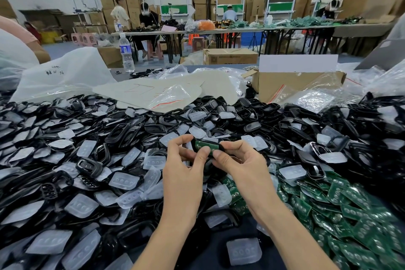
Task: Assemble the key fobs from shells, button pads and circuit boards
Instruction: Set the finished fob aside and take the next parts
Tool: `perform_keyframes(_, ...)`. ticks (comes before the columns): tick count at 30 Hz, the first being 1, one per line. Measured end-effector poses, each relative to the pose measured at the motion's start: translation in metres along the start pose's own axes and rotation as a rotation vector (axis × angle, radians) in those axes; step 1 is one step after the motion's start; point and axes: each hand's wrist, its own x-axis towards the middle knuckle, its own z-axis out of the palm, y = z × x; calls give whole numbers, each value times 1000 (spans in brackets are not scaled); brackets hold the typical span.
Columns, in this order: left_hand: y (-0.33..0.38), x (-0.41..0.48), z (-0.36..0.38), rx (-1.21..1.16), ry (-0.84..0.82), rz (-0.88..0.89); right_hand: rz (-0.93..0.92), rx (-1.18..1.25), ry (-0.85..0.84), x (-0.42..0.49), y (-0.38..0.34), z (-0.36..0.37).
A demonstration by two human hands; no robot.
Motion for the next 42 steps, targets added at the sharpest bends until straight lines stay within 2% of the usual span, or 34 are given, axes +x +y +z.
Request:
perform_keyframes(7, -2, 2, 0, -3, -31, -5, 9, 6, 5, 0, -1, 0)
perform_keyframes(14, 1, 3, -1, -145, -90, -46, 51, 121, 22, 2, 0, -1)
perform_keyframes(32, 1, 7, -4, -220, -135, -102, 195, 367, -26, 6, 0, -3)
perform_keyframes(38, 4, 4, -2, -228, -68, -82, 197, 486, 70, 7, -2, -3)
perform_keyframes(42, 6, -1, 1, -176, -128, -57, 169, 503, 112, 8, -1, -3)
